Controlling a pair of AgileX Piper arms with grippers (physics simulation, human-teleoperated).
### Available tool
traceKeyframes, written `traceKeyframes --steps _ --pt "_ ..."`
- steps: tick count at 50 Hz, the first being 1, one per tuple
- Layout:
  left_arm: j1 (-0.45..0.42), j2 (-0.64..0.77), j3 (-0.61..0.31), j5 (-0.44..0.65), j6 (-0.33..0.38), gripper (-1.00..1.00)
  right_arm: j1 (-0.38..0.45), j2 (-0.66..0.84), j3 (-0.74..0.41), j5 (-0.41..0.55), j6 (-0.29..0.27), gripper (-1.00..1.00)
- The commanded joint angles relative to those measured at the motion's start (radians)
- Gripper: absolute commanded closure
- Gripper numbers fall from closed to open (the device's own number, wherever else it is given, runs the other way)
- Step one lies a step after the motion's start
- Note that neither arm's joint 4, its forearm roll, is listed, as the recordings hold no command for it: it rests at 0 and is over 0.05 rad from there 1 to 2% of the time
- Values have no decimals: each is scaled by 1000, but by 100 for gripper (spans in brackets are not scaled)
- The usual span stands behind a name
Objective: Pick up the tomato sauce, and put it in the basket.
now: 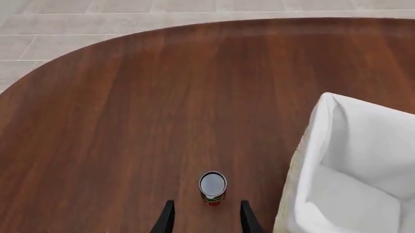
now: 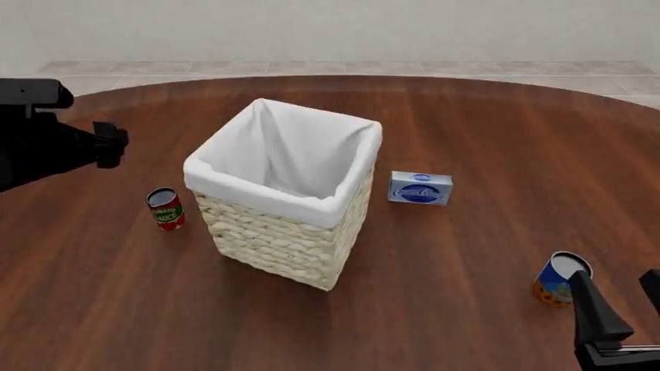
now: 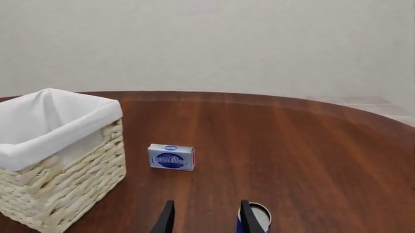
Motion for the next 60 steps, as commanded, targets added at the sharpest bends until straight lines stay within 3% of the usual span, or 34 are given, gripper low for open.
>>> traceKeyframes --steps 1,34,60 --pt "12 53 -15 -15 -9 -100 -3 -9 0 10 -4 -100" --pt "-1 248 -104 -49 8 -100 -2 37 1 -31 -16 -100" --pt "-8 338 -98 -91 13 -100 0 46 1 -35 -20 -100"
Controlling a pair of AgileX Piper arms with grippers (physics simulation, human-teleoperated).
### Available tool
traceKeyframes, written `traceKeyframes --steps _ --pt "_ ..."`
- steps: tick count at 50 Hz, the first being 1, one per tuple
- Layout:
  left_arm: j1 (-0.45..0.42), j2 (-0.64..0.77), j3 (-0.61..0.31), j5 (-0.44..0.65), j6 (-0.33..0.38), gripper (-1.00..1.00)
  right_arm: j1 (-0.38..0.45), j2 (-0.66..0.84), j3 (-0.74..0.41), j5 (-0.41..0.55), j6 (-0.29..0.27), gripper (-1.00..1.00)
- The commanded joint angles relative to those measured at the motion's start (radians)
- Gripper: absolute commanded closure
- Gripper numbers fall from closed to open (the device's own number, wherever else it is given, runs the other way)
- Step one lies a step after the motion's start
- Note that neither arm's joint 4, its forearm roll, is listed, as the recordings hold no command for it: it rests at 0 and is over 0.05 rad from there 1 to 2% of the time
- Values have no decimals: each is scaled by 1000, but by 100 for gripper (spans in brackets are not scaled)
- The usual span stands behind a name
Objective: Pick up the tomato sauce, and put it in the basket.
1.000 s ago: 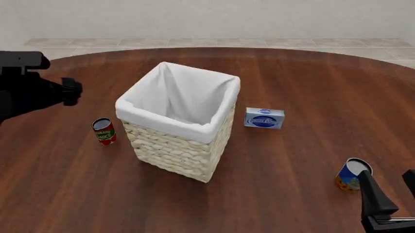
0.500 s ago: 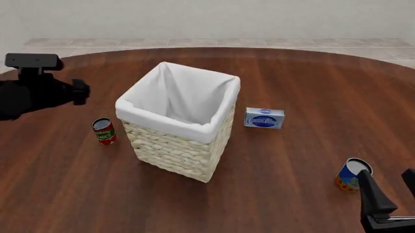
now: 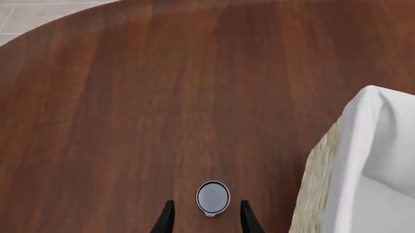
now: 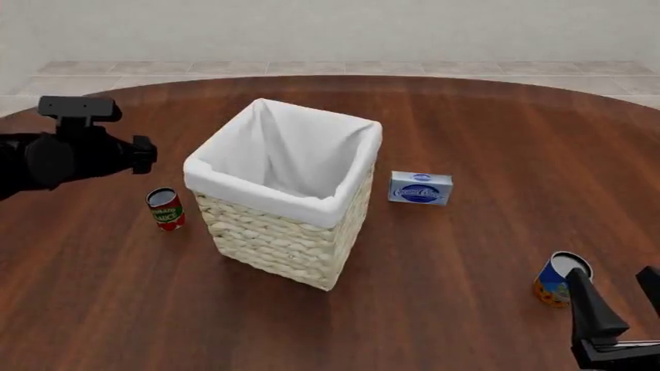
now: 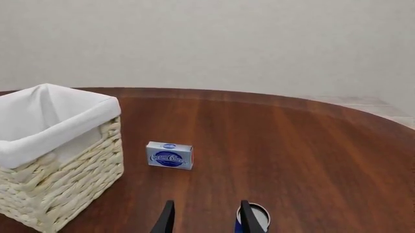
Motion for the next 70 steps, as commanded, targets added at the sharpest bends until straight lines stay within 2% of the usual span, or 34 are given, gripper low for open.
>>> traceKeyframes --steps 1,28,39,70 --pt "-7 39 1 -17 0 -100 0 -6 0 6 -1 -100" --pt "-24 145 -35 -45 -2 -100 0 -13 0 17 -2 -100" --pt "-6 178 -46 -50 10 -100 -1 -2 -1 11 -4 -100" --pt "-25 226 8 -115 -18 -100 -3 -5 -1 15 -4 -100"
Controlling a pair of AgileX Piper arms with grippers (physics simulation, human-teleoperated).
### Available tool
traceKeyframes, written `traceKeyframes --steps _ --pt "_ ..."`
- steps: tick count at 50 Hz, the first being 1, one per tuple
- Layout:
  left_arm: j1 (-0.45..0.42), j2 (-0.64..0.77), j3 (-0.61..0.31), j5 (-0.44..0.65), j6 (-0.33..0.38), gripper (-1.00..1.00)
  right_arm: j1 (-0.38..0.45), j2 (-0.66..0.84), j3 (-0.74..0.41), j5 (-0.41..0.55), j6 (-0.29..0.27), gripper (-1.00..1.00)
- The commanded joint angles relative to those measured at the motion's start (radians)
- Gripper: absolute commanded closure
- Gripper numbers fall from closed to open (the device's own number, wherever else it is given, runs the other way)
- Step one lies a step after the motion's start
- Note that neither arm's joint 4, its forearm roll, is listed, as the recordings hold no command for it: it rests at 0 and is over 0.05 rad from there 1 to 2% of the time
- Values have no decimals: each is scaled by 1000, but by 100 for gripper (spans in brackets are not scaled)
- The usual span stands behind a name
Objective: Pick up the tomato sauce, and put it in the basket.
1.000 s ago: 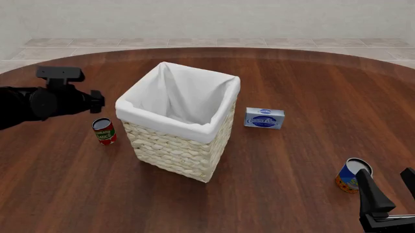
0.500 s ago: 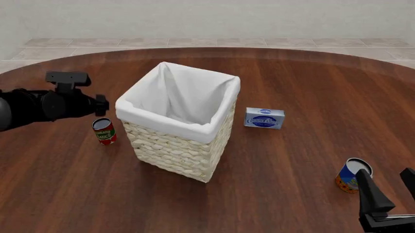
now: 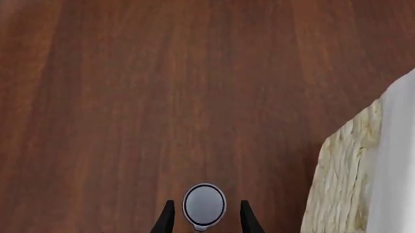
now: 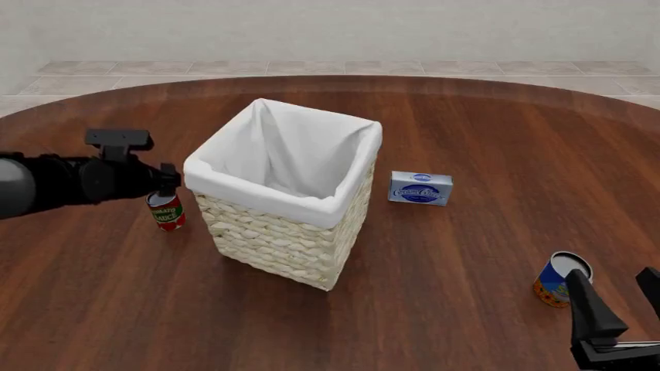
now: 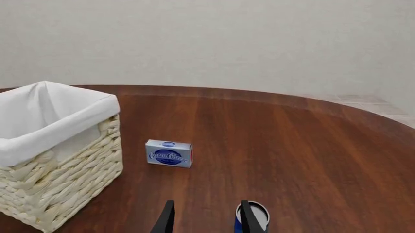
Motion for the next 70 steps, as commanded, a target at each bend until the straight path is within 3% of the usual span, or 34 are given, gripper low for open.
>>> traceKeyframes --steps 1,35,70 --pt "-5 12 19 -22 -9 -100 0 -1 0 1 0 -100" --pt "3 50 67 -87 -31 -100 2 3 0 -3 -1 -100" --pt "9 110 40 -105 -34 -100 0 0 0 1 0 -100"
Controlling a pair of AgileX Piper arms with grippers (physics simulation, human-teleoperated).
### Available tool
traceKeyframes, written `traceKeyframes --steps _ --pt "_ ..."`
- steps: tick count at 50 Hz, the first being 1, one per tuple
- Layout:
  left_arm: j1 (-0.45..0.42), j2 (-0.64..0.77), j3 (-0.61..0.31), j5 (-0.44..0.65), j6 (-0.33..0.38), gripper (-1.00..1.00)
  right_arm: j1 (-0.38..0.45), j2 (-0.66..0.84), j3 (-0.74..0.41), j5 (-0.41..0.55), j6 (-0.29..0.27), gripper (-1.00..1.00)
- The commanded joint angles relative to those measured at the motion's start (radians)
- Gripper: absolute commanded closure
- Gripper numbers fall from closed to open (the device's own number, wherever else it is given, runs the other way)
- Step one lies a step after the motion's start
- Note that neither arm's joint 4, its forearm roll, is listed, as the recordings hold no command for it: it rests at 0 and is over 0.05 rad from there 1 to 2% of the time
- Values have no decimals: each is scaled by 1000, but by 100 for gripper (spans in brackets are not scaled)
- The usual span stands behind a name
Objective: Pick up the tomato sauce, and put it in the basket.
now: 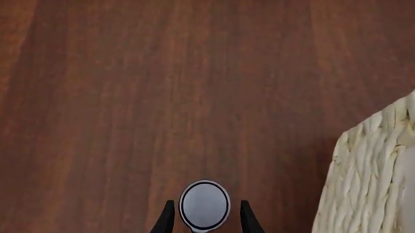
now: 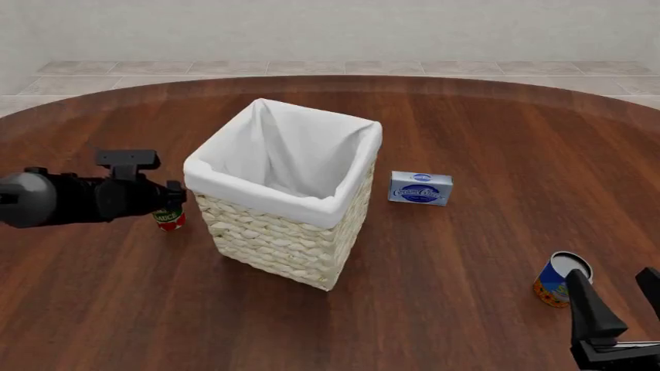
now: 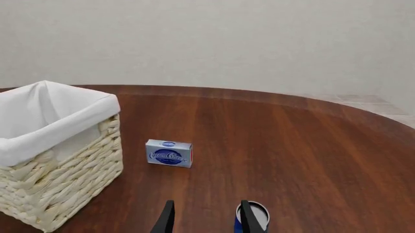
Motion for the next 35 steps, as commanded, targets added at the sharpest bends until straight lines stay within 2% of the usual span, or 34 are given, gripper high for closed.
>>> traceKeyframes --steps 1,35 --pt "3 19 -4 -8 1 -100 -2 -2 0 2 0 -100" --pt "3 67 10 -48 -13 -100 -4 32 0 -29 -1 -100"
